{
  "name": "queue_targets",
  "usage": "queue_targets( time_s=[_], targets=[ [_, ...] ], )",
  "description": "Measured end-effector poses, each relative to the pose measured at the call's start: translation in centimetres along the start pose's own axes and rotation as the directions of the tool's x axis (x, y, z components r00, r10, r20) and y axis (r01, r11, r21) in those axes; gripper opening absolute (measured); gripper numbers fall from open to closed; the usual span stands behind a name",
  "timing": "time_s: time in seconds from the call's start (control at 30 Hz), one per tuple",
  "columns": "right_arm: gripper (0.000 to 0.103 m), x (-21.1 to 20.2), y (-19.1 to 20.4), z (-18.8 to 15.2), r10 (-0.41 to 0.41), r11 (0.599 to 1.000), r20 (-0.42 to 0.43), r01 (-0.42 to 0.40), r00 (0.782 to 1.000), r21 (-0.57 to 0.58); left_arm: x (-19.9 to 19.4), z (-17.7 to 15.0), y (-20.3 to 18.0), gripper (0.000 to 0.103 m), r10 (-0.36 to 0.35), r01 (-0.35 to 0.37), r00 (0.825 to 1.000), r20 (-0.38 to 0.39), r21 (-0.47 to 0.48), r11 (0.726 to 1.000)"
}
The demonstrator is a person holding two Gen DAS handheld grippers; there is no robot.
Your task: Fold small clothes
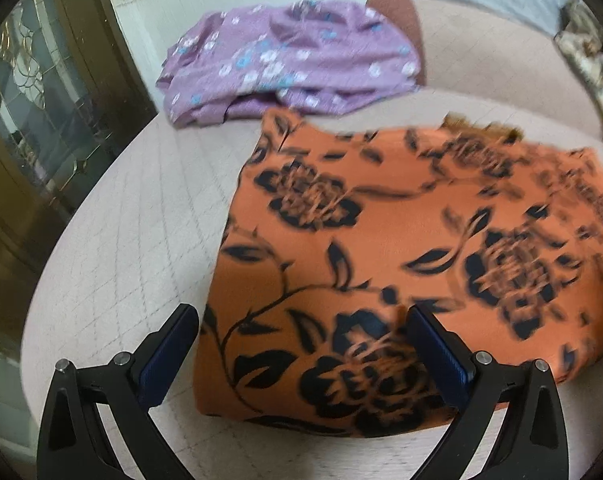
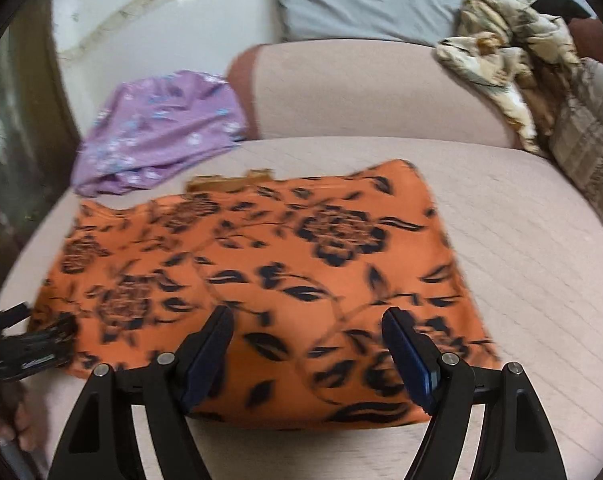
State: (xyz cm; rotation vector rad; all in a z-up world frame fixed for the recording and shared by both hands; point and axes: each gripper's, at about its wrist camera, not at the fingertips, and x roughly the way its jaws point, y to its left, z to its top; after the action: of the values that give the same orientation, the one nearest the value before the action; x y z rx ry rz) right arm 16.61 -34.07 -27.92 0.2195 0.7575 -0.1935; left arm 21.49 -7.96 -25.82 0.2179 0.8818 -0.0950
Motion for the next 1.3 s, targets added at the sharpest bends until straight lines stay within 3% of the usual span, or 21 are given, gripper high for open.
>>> queue_targets(
  time_s=[0.03, 0.1, 0.2, 0.3, 0.4, 0.53, 0.63, 0.73, 0.83, 1.07, 1.3],
  targets=[
    [0.075, 0.1, 0.4, 0.0, 0.02, 1.0, -0.002, -0.02, 1.0, -0.003, -0.3, 0.1, -0.2, 0.103, -0.016, 0.016, 1.0, 0.01, -0.002, 1.0],
    [0.054, 0.3, 1.0, -0.4, 0.062, 0.998, -0.017, -0.063, 0.998, -0.011, -0.6, 0.0, -1.1, 0.103, -0.056, 0.056, 0.998, 0.016, 0.023, 0.998],
    [0.039, 2.0, 1.9, -1.2, 0.1, 0.995, -0.101, -0.101, 0.99, -0.009, 0.4, -0.6, -3.0, 0.103, -0.048, 0.051, 0.998, -0.031, 0.098, 0.994],
    [0.039, 3.5, 2.5, -2.0, 0.073, 0.996, -0.173, -0.081, 0.982, -0.036, 1.0, -1.1, -4.3, 0.103, 0.013, -0.01, 1.0, -0.013, 0.159, 0.987],
    [0.039, 2.9, 2.7, -1.7, 0.074, 0.995, -0.155, -0.083, 0.985, -0.05, 0.8, -0.9, -4.2, 0.103, 0.002, 0.001, 1.0, -0.021, 0.156, 0.988],
    [0.039, 1.8, 1.4, -0.7, 0.09, 0.996, -0.092, -0.089, 0.992, 0.017, 0.1, -0.2, -3.5, 0.103, -0.048, 0.048, 0.999, -0.009, 0.109, 0.993],
    [0.039, 2.0, 0.1, 0.2, 0.013, 0.998, -0.07, -0.009, 0.997, 0.058, -0.4, 0.4, -3.3, 0.103, -0.044, 0.042, 0.999, 0.02, 0.103, 0.994],
    [0.039, 3.6, -2.5, 0.1, -0.044, 0.985, -0.15, 0.068, 0.988, 0.161, 0.7, 0.8, -2.7, 0.103, -0.027, 0.028, 1.0, -0.013, 0.086, 0.996],
    [0.037, 4.5, -3.9, 0.2, 0.003, 0.973, -0.181, 0.039, 0.984, 0.228, 2.3, 0.5, -2.1, 0.103, -0.042, 0.047, 0.996, -0.082, 0.057, 0.997],
    [0.04, 4.9, -2.2, 0.0, -0.06, 0.985, -0.17, 0.086, 0.984, 0.147, 2.1, 0.7, -2.7, 0.103, -0.032, 0.038, 0.997, -0.064, 0.091, 0.995],
    [0.041, 4.8, -2.1, -0.1, -0.066, 0.986, -0.161, 0.089, 0.985, 0.141, 2.3, 0.9, -2.7, 0.103, -0.04, 0.046, 0.997, -0.063, 0.092, 0.995]
  ],
)
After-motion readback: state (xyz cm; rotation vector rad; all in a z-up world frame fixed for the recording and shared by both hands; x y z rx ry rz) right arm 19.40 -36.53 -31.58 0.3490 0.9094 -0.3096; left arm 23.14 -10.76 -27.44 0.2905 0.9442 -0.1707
